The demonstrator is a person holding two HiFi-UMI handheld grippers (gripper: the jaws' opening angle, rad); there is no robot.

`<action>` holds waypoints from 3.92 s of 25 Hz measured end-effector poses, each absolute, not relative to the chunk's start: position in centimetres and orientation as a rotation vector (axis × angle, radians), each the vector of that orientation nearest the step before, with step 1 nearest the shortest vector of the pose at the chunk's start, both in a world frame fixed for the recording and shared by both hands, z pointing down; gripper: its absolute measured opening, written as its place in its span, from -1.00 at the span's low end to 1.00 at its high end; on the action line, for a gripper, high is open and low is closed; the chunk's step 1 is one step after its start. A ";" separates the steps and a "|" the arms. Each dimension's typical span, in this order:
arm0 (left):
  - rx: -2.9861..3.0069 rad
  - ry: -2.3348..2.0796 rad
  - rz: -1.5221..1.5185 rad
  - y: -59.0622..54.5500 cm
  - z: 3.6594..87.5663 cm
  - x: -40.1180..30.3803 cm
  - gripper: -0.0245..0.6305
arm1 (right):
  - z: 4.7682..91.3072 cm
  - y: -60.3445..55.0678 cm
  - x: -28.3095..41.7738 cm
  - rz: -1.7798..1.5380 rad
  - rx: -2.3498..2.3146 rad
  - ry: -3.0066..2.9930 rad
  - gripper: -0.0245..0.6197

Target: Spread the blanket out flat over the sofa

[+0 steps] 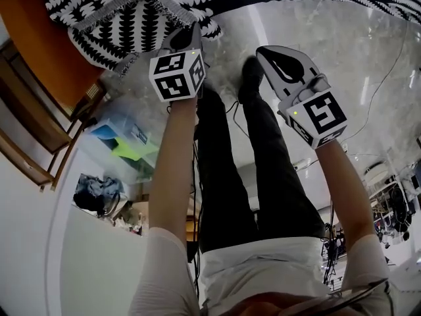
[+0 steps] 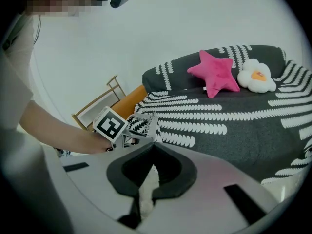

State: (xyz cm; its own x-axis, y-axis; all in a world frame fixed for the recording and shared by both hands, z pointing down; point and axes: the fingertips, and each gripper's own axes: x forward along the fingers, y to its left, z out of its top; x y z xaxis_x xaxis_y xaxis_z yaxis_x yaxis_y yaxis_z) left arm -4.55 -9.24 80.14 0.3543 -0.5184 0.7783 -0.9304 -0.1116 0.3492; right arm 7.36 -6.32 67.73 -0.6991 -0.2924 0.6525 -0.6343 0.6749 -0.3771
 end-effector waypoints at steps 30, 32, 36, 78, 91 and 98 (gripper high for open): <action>1.450 -1.435 0.509 16.6 79.1 -23.2 -0.85 | 68.0 3.6 -9.2 0.702 0.391 -2.319 -0.93; 1.419 -1.451 0.520 17.4 79.3 -23.9 -0.86 | 68.3 3.2 -9.2 0.703 0.380 -2.318 -0.93; 1.360 -1.486 0.554 19.6 79.8 -25.7 -0.85 | 68.5 3.5 -10.0 0.702 0.351 -2.312 -0.93; 1.399 -1.687 0.489 17.1 67.9 -33.7 -0.63 | 59.0 4.5 -10.9 0.629 0.428 -2.293 -0.93; 1.660 -1.778 0.354 12.1 40.5 -29.9 -0.73 | 37.3 -0.6 -5.5 0.556 0.618 -2.372 -0.93; 1.738 -1.797 0.316 12.1 27.6 -28.2 -0.78 | 25.3 -1.8 -2.9 0.519 0.691 -2.479 -0.93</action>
